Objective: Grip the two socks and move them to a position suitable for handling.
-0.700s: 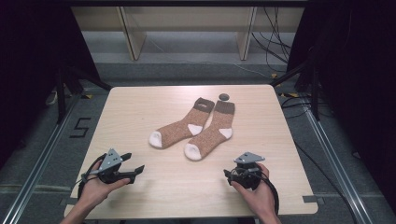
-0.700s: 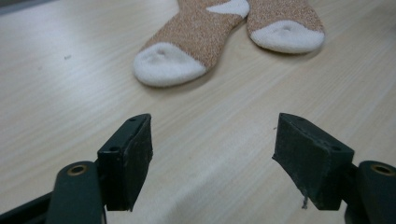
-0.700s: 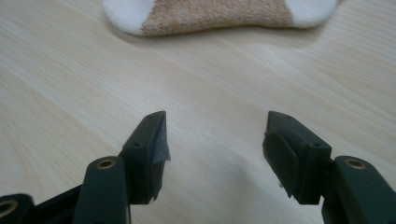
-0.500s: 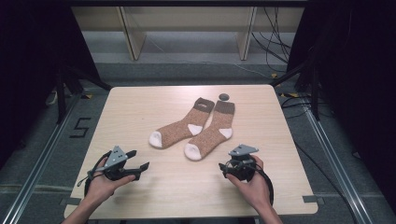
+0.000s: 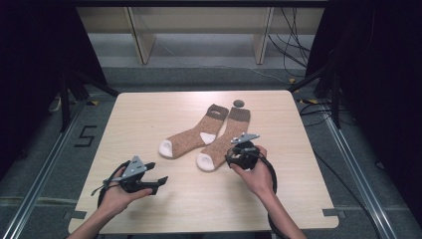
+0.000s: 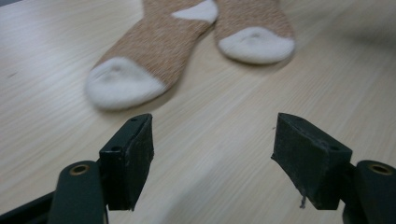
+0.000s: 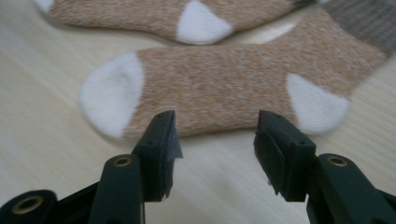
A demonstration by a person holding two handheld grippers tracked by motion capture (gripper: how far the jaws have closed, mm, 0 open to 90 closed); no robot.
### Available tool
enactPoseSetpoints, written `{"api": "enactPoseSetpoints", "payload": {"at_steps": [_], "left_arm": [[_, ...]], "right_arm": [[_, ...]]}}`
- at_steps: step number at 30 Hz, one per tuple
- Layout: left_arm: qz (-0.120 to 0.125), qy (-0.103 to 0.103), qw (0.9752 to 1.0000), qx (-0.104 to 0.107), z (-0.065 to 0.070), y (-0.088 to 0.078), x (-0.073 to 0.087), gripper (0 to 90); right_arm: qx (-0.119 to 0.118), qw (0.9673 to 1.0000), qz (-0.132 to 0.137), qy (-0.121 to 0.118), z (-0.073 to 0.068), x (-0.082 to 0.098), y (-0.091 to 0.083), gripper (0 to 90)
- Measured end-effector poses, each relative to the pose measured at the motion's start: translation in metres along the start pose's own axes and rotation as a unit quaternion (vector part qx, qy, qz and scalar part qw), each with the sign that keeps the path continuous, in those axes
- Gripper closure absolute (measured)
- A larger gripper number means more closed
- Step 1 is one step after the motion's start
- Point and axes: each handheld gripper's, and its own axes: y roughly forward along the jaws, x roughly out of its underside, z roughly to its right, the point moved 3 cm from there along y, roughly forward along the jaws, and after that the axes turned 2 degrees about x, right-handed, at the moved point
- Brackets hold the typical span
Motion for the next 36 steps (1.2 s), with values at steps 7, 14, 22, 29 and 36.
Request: {"api": "enactPoseSetpoints", "payload": {"at_steps": [7,14,22,29,36], "left_arm": [[0.012,0.012,0.9986,0.050,0.025,0.039,-0.039,28.7],[0.006,0.009,0.9992,0.039,0.020,0.027,-0.023,28.8],[0.005,-0.006,0.9995,0.031,0.010,0.020,-0.010,28.8],[0.000,-0.010,0.9995,0.030,0.011,0.021,-0.008,28.8],[-0.002,-0.009,0.9994,0.033,0.010,0.023,-0.006,28.8]], "right_arm": [[0.040,0.9984,-0.020,0.035,0.055,-0.014,0.019,44.1],[0.032,0.9982,-0.041,0.031,0.067,-0.016,0.051,39.5],[0.027,0.9977,-0.052,0.034,0.069,-0.018,0.066,41.5],[0.010,0.9976,-0.062,0.029,0.067,-0.018,0.067,72.0],[0.009,0.9955,-0.069,0.064,0.060,-0.026,0.059,81.4]]}}
